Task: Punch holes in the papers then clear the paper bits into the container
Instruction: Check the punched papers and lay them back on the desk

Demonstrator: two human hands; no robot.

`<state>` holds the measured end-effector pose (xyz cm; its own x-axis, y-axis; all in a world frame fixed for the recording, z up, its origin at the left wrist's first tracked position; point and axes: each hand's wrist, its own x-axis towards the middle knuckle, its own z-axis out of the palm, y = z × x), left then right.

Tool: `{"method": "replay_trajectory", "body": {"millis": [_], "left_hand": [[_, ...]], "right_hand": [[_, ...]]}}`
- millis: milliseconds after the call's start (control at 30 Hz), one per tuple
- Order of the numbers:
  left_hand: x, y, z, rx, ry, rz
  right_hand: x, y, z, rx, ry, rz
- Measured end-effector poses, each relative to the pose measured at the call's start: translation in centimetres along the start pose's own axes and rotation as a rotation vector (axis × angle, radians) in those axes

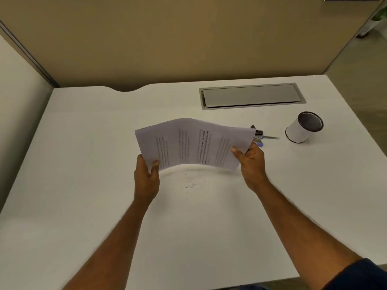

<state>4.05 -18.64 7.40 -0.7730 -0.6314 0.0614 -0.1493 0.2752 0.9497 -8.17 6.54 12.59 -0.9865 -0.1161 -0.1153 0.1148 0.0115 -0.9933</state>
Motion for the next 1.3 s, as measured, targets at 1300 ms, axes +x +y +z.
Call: {"method": "replay_trajectory", "body": {"millis": [1300], "left_hand": [[-3.8,4.3,1.0,-0.593,-0.137,-0.568]], "right_hand": [[-5.6,2.2,0.6,0.552,0.17,0.528]]}}
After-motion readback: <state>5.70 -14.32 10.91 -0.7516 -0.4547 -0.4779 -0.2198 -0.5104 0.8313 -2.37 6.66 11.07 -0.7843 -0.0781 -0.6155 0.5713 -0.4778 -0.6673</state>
